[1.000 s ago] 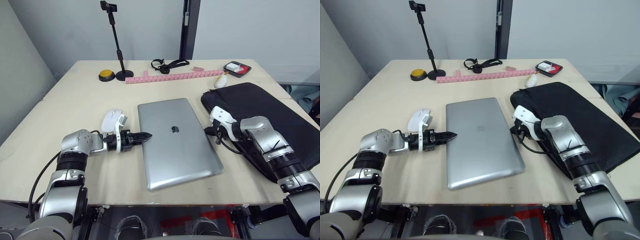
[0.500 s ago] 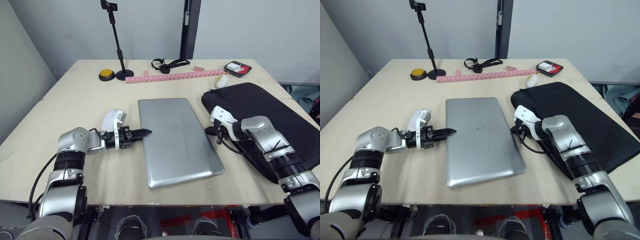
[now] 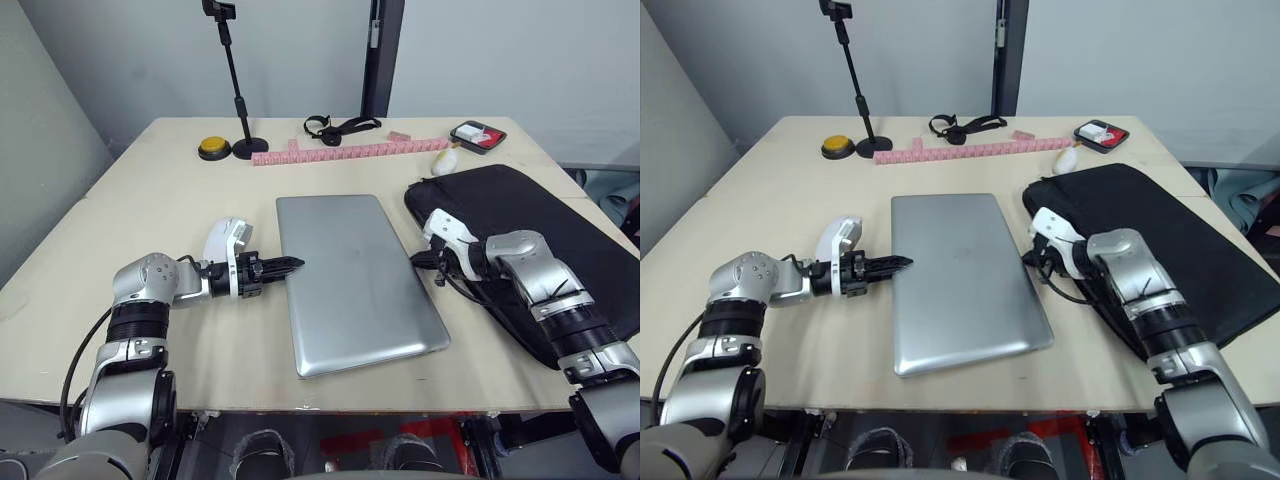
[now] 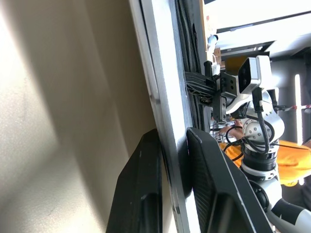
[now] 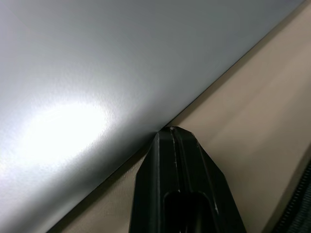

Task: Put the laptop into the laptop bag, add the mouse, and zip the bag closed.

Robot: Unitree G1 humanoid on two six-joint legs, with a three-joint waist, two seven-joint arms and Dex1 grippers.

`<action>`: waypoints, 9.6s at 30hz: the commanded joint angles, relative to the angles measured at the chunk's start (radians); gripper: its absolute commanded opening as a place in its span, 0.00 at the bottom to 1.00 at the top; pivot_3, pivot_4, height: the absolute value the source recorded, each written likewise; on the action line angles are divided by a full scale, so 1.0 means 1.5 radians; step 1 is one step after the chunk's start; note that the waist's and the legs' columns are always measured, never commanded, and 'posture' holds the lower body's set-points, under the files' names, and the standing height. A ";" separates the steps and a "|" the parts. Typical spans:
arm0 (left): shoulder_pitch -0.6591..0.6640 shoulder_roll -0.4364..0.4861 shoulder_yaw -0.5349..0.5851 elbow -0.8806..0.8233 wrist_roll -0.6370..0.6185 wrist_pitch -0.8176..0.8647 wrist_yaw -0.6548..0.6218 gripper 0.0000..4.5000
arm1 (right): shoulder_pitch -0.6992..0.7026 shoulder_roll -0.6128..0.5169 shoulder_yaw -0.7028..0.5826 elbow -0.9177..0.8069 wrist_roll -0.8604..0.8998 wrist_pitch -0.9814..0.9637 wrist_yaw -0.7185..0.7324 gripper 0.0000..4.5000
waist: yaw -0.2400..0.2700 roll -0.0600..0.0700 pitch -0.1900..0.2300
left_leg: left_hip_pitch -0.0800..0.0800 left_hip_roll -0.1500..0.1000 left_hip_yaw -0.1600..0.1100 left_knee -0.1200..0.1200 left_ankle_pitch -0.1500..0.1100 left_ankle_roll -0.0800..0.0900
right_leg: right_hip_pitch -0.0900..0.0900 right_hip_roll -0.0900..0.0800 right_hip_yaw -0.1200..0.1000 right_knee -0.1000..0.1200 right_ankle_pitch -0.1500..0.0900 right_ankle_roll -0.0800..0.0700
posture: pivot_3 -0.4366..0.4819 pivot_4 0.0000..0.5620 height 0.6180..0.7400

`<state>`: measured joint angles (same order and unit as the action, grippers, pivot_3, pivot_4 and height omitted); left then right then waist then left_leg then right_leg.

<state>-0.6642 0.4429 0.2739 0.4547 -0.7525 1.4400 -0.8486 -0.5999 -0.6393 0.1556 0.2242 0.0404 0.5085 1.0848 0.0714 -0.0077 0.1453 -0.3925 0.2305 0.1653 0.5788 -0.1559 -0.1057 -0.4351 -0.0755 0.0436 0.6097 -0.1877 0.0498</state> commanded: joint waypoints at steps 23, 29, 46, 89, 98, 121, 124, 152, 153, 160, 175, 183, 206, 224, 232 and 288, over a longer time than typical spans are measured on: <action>-0.057 0.025 0.064 -0.073 -0.253 0.116 0.093 0.07 | 0.170 -0.367 -0.294 -0.286 0.246 0.182 0.061 0.91 | 0.018 0.000 0.002 | -0.008 0.000 -0.009 0.006 0.003 0.003 | -0.002 0.000 -0.007 0.003 -0.001 -0.002 | 0.48 0.27 1.00; -0.052 0.078 0.044 -0.068 -0.322 0.116 0.113 0.07 | 0.123 -0.300 -0.212 -0.298 0.227 0.299 -0.089 0.91 | 0.017 0.001 0.002 | -0.008 0.000 -0.010 0.007 0.003 0.003 | -0.002 0.000 -0.007 0.005 -0.001 -0.002 | 0.48 0.27 1.00; -0.042 0.065 0.067 -0.066 -0.390 0.116 0.190 0.07 | 0.119 -0.159 -0.120 -0.168 0.133 0.240 -0.252 0.91 | 0.020 0.001 0.002 | -0.009 0.000 -0.012 0.008 0.002 -0.007 | -0.001 0.000 -0.009 0.005 -0.001 -0.002 | 0.48 0.27 1.00; -0.053 -0.143 0.140 -0.038 -0.381 0.089 0.333 0.07 | -0.099 -0.154 -0.317 -0.221 0.309 0.608 -0.323 0.01 | 0.023 0.001 0.002 | -0.009 0.000 -0.015 0.010 0.003 -0.007 | 0.001 0.000 -0.010 0.007 0.000 0.000 | 0.48 0.27 1.00; -0.073 -0.208 0.149 -0.002 -0.360 0.058 0.395 0.07 | -0.090 -0.138 -0.319 -0.245 0.323 0.621 -0.350 0.01 | 0.024 0.001 0.002 | -0.009 0.000 -0.014 0.011 0.004 -0.007 | 0.001 0.000 -0.010 0.007 0.001 0.002 | 0.48 0.27 1.00; -0.228 -0.352 0.043 0.201 -0.126 -0.182 0.257 0.07 | -0.098 0.049 -0.424 -0.342 0.413 0.737 -0.476 0.01 | 0.030 0.003 0.003 | -0.009 -0.001 -0.014 0.009 0.008 -0.002 | 0.001 -0.001 -0.009 0.006 0.002 0.004 | 0.48 0.27 1.00; -0.254 -0.371 0.046 0.237 -0.107 -0.211 0.239 0.07 | -0.099 0.059 -0.428 -0.343 0.444 0.737 -0.497 0.01 | 0.030 0.003 0.003 | -0.009 -0.001 -0.014 0.009 0.008 -0.003 | 0.001 -0.001 -0.009 0.006 0.003 0.004 | 0.48 0.27 1.00; -0.392 -0.499 0.041 0.467 0.019 -0.455 0.151 0.07 | -0.107 0.089 -0.430 -0.320 0.693 0.737 -0.714 0.01 | 0.045 0.005 0.004 | -0.009 -0.001 -0.014 0.008 0.006 -0.007 | 0.001 -0.001 -0.009 0.004 0.005 0.009 | 0.48 0.27 1.00; -0.392 -0.499 0.040 0.466 0.022 -0.454 0.147 0.07 | -0.107 0.090 -0.432 -0.319 0.698 0.737 -0.719 0.01 | 0.045 0.005 0.004 | -0.009 -0.001 -0.014 0.008 0.006 -0.007 | 0.001 -0.001 -0.009 0.004 0.005 0.009 | 0.48 0.27 1.00; -0.380 -0.479 0.021 0.454 0.050 -0.438 0.141 0.60 | -0.093 0.077 -0.435 -0.311 0.699 0.737 -0.729 0.00 | 0.051 0.005 0.004 | -0.009 -0.001 -0.014 0.008 0.006 -0.007 | 0.001 -0.001 -0.009 0.004 0.005 0.009 | 0.48 0.27 1.00; -0.226 -0.210 -0.117 -0.001 0.082 -0.242 0.012 0.90 | -0.095 0.028 -0.397 -0.244 0.605 0.699 -0.652 0.00 | 0.045 0.006 0.003 | -0.008 -0.001 -0.015 0.008 0.007 -0.009 | 0.001 -0.001 -0.010 0.006 0.005 0.008 | 0.48 0.27 1.00; -0.085 0.027 -0.125 -0.279 0.064 -0.265 -0.087 0.90 | -0.055 0.015 -0.256 -0.245 0.507 0.564 -0.562 0.00 | 0.036 0.006 0.003 | -0.009 0.000 -0.015 0.007 0.008 -0.010 | 0.000 -0.001 -0.010 0.005 0.004 0.008 | 0.48 0.27 1.00; 0.184 0.459 0.048 -0.208 0.156 -0.553 -0.283 0.92 | 0.076 -0.320 -0.224 -0.130 0.369 0.112 0.062 1.00 | 0.021 0.006 0.003 | -0.008 0.000 -0.014 0.003 0.006 -0.006 | -0.001 0.000 -0.010 0.005 0.002 0.006 | 0.48 0.27 1.00; 0.175 0.479 0.039 -0.081 0.156 -0.546 -0.290 0.96 | 0.062 -0.342 -0.241 -0.041 0.319 0.001 0.149 1.00 | 0.018 0.006 0.003 | -0.007 0.000 -0.014 0.009 0.006 -0.003 | -0.001 -0.001 -0.010 0.011 0.000 0.002 | 0.48 0.27 1.00; 0.096 0.327 -0.018 -0.082 0.224 -0.510 -0.061 0.96 | -0.018 -0.227 -0.174 -0.204 0.362 0.064 0.096 1.00 | 0.017 0.005 0.003 | -0.006 0.001 -0.015 0.013 0.006 -0.003 | -0.001 -0.001 -0.009 0.017 0.000 0.002 | 0.48 0.27 1.00; -0.037 0.015 -0.129 0.124 0.386 -0.637 0.200 0.84 | -0.075 -0.157 -0.144 -0.299 0.410 0.148 0.029 1.00 | 0.024 0.004 0.002 | -0.007 0.000 -0.016 0.014 0.006 -0.003 | 0.001 -0.002 -0.010 0.017 0.000 0.002 | 0.48 0.27 1.00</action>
<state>-0.7301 0.4732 0.0972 0.6428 -0.1793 0.4867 -0.5161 -0.7040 -0.8613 -0.0192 -0.2164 0.6414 0.7307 1.1368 0.1071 -0.0020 0.1487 -0.4025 0.2302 0.1407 0.6002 -0.1471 -0.1108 -0.4339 -0.0778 0.0285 0.6345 -0.1873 0.0522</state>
